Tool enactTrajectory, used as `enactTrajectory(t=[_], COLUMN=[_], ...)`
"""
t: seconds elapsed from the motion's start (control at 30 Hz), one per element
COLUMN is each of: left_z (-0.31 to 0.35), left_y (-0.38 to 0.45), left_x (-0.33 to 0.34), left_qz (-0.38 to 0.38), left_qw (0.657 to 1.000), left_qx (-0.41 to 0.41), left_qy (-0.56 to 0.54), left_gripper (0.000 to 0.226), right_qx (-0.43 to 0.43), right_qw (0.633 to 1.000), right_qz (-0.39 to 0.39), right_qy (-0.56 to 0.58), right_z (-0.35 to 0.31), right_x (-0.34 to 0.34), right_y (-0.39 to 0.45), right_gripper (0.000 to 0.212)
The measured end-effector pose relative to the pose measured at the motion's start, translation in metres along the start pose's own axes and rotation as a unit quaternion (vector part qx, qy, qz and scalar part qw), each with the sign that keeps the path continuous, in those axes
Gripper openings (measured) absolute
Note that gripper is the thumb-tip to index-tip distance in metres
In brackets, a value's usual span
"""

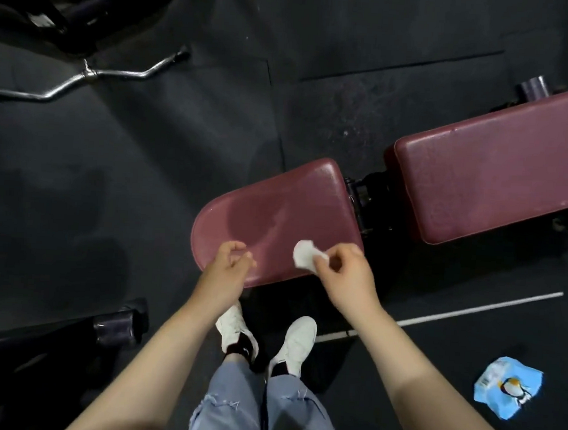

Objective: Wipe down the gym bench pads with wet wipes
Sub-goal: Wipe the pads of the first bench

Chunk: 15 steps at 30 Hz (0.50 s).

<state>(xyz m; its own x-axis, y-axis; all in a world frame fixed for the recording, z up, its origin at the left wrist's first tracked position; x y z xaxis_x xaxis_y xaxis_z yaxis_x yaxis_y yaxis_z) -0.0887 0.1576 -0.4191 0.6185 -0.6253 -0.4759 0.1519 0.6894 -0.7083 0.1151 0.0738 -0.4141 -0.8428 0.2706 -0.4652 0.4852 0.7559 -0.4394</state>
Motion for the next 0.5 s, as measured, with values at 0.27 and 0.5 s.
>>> enactTrajectory(t=[0.27,0.5], left_z=[-0.046,-0.085], left_y=[0.06,0.081], left_x=[-0.006,-0.02], left_qz=[0.062,0.107], left_qw=[0.997,0.993], left_qx=[-0.03,-0.01], left_qy=[0.042,0.054], left_gripper=[0.03,0.038], right_qx=[-0.179,-0.17], right_qw=[0.964,0.928], right_qz=[0.043,0.088], right_qy=[-0.192,-0.318], right_z=[-0.013,-0.001], right_x=[0.01,0.06], right_y=[0.149,0.192], right_gripper=[0.042,0.039])
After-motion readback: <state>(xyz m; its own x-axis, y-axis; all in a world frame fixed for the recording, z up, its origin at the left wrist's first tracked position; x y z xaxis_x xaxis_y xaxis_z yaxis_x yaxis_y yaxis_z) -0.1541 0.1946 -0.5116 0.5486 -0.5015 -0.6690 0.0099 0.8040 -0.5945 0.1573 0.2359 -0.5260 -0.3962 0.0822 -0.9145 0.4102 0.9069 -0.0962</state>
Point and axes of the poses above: each hand's wrist, its own y-axis towards the middle knuckle, its own x-axis out of the palm, z = x × y, the point moved 2 cm from there along y, towards the middle knuckle, and after that the axes turned 11 degrees about y, right-handed, at the moved point
